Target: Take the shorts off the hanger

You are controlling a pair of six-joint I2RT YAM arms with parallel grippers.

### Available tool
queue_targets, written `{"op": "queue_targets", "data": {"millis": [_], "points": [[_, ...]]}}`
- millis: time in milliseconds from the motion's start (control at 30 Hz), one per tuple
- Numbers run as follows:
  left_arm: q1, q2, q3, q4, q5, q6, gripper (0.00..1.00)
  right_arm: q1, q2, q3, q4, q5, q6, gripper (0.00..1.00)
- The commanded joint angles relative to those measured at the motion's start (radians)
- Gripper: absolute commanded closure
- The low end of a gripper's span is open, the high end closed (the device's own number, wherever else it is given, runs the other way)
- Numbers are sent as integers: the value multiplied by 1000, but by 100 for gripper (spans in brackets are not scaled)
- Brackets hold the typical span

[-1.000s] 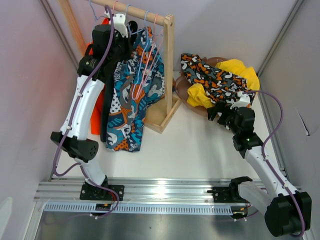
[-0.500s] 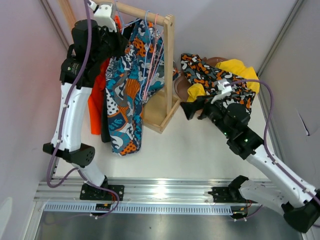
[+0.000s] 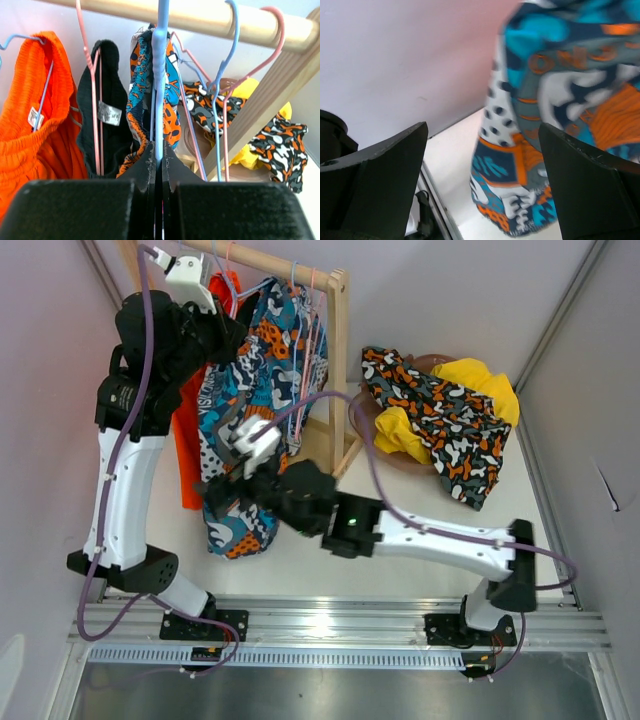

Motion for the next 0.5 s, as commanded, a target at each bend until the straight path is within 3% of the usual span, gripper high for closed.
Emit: {"op": "queue_targets", "data": {"millis": [0,200,467], "points": [[5,-69,-15,55,28,-10,100,56,123,165,15,112,-43,1],[5,-165,-93,59,57,-19,100,66,287,328,10,251,-34,1],[7,-236,-133,62,77,-28,100,82,329,317,14,434,-38,16]]}}
